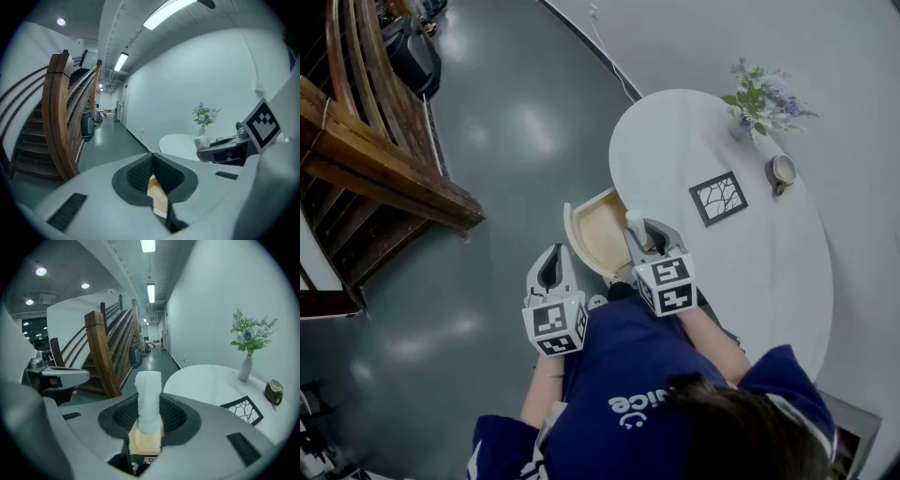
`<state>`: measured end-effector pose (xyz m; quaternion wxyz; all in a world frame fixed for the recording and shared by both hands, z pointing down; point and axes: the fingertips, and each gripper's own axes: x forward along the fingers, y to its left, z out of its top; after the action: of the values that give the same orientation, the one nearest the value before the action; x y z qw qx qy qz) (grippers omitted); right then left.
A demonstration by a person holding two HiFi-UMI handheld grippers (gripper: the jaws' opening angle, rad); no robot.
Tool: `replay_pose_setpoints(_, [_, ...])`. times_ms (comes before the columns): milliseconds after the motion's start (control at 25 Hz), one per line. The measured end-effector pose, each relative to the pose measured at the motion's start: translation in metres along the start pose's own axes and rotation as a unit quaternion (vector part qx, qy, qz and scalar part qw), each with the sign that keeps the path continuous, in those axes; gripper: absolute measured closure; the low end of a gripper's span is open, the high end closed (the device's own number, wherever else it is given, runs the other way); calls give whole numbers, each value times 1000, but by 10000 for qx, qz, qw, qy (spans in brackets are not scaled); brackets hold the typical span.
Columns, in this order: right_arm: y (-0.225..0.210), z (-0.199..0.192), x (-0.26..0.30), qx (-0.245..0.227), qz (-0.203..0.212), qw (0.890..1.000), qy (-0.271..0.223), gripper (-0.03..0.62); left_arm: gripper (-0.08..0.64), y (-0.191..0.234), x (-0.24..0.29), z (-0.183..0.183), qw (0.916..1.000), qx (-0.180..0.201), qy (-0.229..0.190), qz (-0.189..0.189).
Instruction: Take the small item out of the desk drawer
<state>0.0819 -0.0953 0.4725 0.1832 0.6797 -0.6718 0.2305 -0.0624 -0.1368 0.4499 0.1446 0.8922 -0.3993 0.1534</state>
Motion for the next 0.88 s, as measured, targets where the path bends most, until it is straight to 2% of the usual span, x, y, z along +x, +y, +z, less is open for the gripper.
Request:
replay_pose_setpoints(480, [-12, 29, -29, -167, -256, 9976, -624, 456, 555, -5, -4, 27, 9993, 118, -359, -32])
replay_pose_setpoints(720, [-15, 52, -48, -235, -321, 9911, -1273, 456, 555, -12, -8, 42, 9982, 188, -561, -52])
replay_pose_setpoints(880, [-19, 57, -53, -216, -347, 9892, -1410, 456, 555, -18, -10, 54, 9970, 313, -708, -84])
